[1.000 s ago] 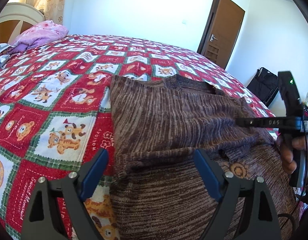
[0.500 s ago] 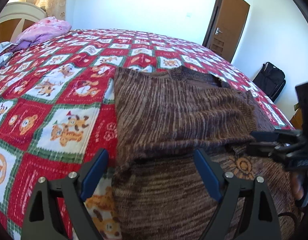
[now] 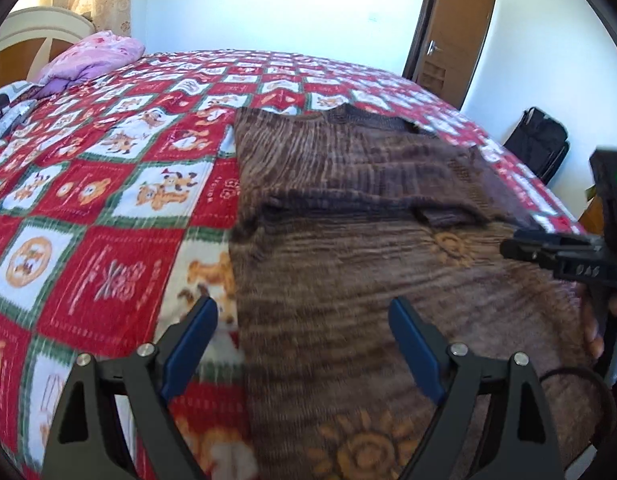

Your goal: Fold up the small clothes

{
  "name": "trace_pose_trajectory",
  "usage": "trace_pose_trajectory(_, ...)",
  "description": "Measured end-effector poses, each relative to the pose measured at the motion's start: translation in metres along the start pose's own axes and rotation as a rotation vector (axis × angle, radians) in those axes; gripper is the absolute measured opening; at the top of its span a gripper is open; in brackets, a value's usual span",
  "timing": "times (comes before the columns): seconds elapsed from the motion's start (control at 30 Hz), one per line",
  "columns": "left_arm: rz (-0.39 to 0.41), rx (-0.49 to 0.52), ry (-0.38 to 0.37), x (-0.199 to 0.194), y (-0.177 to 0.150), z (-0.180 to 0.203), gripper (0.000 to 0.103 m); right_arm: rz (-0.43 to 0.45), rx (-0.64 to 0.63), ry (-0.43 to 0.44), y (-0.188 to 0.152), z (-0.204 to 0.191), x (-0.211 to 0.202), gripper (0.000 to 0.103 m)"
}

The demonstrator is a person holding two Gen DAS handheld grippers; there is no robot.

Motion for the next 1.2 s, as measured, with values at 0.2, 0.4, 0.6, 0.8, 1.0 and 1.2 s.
trace_pose_trajectory(0.2, -0.03, 0.019, 0.021, -0.017, -0.024, -0.001, 0.09, -0.033, -0.002, -0.035, -0.034, 0.006, -0.014, 0.062)
trace_pose_trajectory(0.4, -0.044, 0.01, 0.027, -0.038, -0.043, -0.004, 0.09, -0.034, 0.0, -0.041, -0.057, 0.004, -0.029, 0.062)
trace_pose_trajectory(0.6, -0.061, 0.024, 0.027, -0.058, -0.061, 0.004, 0.09, -0.045, 0.018, -0.036, -0.076, 0.001, -0.044, 0.062)
trace_pose_trajectory(0.8, -0.105, 0.014, -0.001, -0.073, -0.087, 0.01, 0.089, -0.042, 0.042, -0.031, -0.107, -0.001, -0.063, 0.062)
trace_pose_trajectory(1.0, -0.137, 0.045, 0.002, -0.087, -0.108, 0.018, 0.089, -0.051, 0.049, -0.027, -0.133, -0.004, -0.082, 0.062)
trace_pose_trajectory(1.2, -0.192, 0.052, -0.046, -0.099, -0.124, 0.025, 0.088, -0.045, 0.047, -0.023, -0.151, -0.008, -0.096, 0.062)
Point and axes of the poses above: each gripper's, at about its wrist camera, not at the fingertips, and x roughly the way its jaws point, z to its right, y to its top, the point moved 3 cm from there along x, roughly the way its jaws point, and after that the axes turned 6 degrees about -x, right-handed, at the moved point
